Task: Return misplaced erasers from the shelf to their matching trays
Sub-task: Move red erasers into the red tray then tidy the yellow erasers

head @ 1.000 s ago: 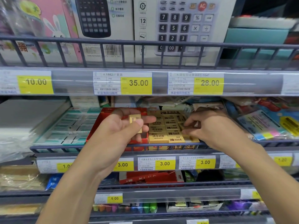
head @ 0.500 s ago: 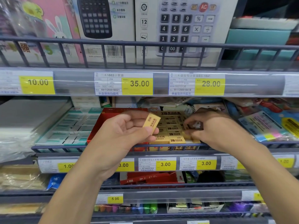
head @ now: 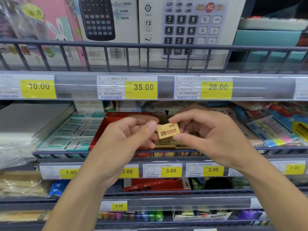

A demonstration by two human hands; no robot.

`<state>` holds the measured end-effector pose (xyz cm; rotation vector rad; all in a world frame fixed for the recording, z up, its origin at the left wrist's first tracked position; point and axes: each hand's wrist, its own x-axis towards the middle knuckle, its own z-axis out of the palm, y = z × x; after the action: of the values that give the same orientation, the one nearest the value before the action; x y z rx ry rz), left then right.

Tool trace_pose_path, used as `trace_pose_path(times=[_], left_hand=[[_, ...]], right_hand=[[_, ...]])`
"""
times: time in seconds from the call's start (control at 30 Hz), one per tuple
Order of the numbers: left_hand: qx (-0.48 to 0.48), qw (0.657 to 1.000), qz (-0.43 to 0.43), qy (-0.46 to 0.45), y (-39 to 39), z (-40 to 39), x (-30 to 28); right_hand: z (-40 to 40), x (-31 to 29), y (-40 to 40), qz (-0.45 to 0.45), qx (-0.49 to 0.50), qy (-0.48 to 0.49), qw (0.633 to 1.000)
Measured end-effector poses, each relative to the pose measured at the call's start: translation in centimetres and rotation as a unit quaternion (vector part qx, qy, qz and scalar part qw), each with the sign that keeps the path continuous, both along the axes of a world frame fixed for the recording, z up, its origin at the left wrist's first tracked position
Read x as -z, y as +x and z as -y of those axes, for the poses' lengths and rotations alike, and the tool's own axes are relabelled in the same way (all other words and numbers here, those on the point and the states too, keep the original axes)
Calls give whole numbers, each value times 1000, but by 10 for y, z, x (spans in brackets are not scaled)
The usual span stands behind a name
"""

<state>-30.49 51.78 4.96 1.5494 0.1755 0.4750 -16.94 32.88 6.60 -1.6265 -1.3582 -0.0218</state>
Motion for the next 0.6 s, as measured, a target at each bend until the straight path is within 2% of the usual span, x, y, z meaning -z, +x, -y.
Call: trace_pose_path(times=[0.17,0.3,0.43,0.53,0.6], left_hand=[[12,1000,0,-5,3,1,-1],[-4,999,-4,-31,10,3,-2],[-4,1000,0,-13,16,6,-3],[-11,998,11,54,19,8,-2],[-68,977,27,198,18,6,4]], right_hand=[[-1,1,0,-12,-2,20,1000],[4,-2,-3,79,21,2,997],[11,-9,0,181,70,-3,981],[18,-13,0,152,91,-7,984],[26,-19,3,64,127,-4,990]])
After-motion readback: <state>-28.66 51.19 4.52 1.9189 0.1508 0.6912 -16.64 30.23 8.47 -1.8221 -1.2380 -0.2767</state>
